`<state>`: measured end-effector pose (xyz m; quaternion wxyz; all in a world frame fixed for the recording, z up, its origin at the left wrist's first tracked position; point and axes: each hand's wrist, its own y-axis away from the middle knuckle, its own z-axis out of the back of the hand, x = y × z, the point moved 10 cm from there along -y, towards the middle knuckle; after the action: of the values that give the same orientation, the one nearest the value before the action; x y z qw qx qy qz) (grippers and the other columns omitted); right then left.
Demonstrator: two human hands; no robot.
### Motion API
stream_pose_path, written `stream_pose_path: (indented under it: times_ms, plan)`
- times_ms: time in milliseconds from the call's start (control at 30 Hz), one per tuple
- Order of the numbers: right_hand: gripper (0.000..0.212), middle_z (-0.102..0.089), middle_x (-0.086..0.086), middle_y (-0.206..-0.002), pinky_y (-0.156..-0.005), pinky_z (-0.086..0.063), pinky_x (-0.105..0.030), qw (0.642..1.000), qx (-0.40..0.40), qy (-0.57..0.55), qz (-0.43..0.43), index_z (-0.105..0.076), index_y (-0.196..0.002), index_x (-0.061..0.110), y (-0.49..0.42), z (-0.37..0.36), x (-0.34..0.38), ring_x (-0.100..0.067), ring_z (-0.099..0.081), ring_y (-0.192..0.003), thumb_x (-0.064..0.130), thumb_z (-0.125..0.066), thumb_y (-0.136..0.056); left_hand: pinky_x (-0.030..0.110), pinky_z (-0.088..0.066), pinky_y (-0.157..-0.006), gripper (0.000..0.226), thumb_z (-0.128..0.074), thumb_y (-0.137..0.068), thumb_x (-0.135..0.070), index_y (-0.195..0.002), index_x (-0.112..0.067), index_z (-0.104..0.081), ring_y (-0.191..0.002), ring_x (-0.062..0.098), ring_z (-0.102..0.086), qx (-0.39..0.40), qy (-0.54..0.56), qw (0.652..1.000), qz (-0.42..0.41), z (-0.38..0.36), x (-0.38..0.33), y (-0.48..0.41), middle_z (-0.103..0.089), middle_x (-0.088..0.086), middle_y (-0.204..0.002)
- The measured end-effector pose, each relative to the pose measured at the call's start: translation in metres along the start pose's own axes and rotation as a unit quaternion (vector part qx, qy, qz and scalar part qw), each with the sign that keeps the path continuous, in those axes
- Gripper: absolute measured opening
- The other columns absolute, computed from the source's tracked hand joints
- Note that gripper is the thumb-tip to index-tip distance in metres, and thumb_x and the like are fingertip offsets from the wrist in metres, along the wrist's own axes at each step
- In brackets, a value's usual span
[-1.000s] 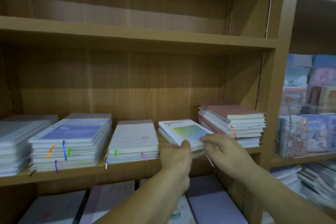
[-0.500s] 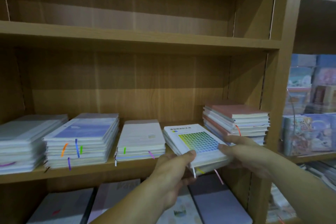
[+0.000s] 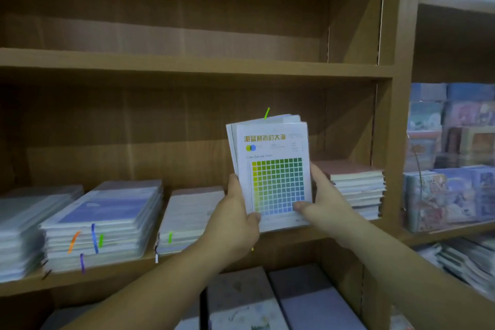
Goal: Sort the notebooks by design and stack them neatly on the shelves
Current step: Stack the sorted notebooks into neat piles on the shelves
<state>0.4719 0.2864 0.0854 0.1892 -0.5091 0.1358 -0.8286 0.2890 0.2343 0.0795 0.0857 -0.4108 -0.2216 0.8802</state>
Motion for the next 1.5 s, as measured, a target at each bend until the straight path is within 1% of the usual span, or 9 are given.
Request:
stream_pose_path:
  times_ms: [133,267,533,633,933,1067,1267,1433,1500]
  plan:
    - [0.089,-0.055,0.023,-0.120,-0.077,-0.046,-0.013,1.000,-0.011,0.002,0.014,-0.030,-0.140,0.048,-0.007,-0.014,-0.011,0.004,-0.053,-0.109,-0.008,-0.071,-0.084,0.025,-0.049,-0.095,0.086,-0.066,-0.093,-0.013,-0.157,-0.024,-0.010,-0.117,0.018,-0.062,-0.023,-0.061,0.997,0.040,-0.008,0.020,-0.013,-0.061,-0.002,-0.135]
    - [0.075,-0.054,0.026,-0.122,-0.097,-0.045,-0.024,1.000,-0.013,0.017,0.015,-0.033,-0.132,0.048,-0.007,-0.018,-0.032,0.006,-0.052,-0.111,0.001,-0.071,-0.088,0.031,-0.053,-0.095,0.071,-0.067,-0.091,-0.015,-0.148,-0.025,-0.026,-0.112,0.017,-0.064,-0.038,-0.065,0.997,0.029,-0.012,0.026,-0.015,-0.064,-0.001,-0.129]
    - [0.080,-0.053,0.025,-0.131,-0.109,-0.041,-0.037,0.999,0.021,0.039,0.000,-0.018,-0.144,0.051,-0.005,-0.033,-0.061,-0.005,-0.052,-0.124,0.014,-0.066,-0.092,0.024,-0.048,-0.084,0.090,-0.051,-0.101,-0.016,-0.159,-0.027,0.017,-0.095,0.008,-0.058,-0.036,-0.040,0.998,0.044,-0.029,0.022,-0.005,-0.059,-0.004,-0.134]
    - [0.076,-0.049,0.029,-0.128,-0.107,-0.040,-0.034,0.998,0.026,0.050,0.002,-0.016,-0.145,0.046,-0.003,-0.036,-0.063,-0.005,-0.050,-0.124,0.013,-0.062,-0.095,0.025,-0.046,-0.097,0.096,-0.052,-0.098,-0.010,-0.158,-0.029,0.020,-0.113,0.011,-0.058,-0.021,0.002,0.998,0.067,-0.037,0.025,-0.005,-0.048,-0.005,-0.147]
    - [0.065,-0.058,0.024,-0.130,-0.107,-0.045,-0.026,0.999,0.030,0.005,0.022,-0.035,-0.142,0.043,0.017,-0.017,-0.048,0.009,-0.053,-0.121,0.009,-0.065,-0.096,0.033,-0.044,-0.111,0.086,-0.061,-0.095,-0.020,-0.157,-0.044,-0.006,-0.125,0.007,-0.053,-0.021,0.049,0.998,0.033,-0.034,0.025,0.003,-0.051,-0.014,-0.143]
    - [0.052,-0.069,0.021,-0.122,-0.099,-0.050,-0.028,0.999,0.033,-0.042,-0.005,-0.054,-0.136,0.039,0.024,0.003,-0.044,0.000,-0.063,-0.115,0.011,-0.068,-0.095,0.032,-0.048,-0.107,0.058,-0.063,-0.098,-0.024,-0.146,-0.043,-0.037,-0.119,-0.002,-0.058,-0.017,0.109,0.994,0.022,-0.026,0.018,0.011,-0.062,-0.023,-0.129]
    - [0.013,-0.075,0.004,-0.103,-0.064,-0.052,-0.032,0.985,0.051,-0.062,-0.155,-0.071,-0.108,0.027,0.030,0.000,-0.055,-0.024,-0.067,-0.094,0.022,-0.064,-0.098,0.023,-0.053,-0.085,0.019,-0.064,-0.099,-0.022,-0.118,-0.019,-0.065,-0.096,0.007,-0.067,-0.042,0.215,0.958,0.184,-0.033,0.040,0.023,-0.072,-0.007,-0.113]
    - [0.014,-0.066,-0.006,-0.105,-0.070,-0.057,-0.037,0.979,-0.031,-0.074,-0.188,-0.067,-0.102,0.017,0.031,0.002,-0.062,-0.023,-0.062,-0.091,0.029,-0.060,-0.101,0.020,-0.051,-0.061,0.019,-0.069,-0.097,-0.027,-0.093,-0.008,-0.071,-0.068,0.010,-0.067,-0.092,0.283,0.924,0.240,-0.037,0.059,0.023,-0.077,0.003,-0.092]
    - [0.022,-0.068,-0.007,-0.114,-0.087,-0.058,-0.044,0.988,-0.064,-0.021,-0.141,-0.069,-0.111,0.015,0.031,0.008,-0.058,-0.023,-0.063,-0.101,0.032,-0.059,-0.101,0.025,-0.055,-0.069,0.032,-0.065,-0.098,-0.037,-0.086,-0.008,-0.070,-0.073,0.015,-0.070,-0.092,0.289,0.918,0.254,-0.037,0.065,0.024,-0.077,0.004,-0.087]
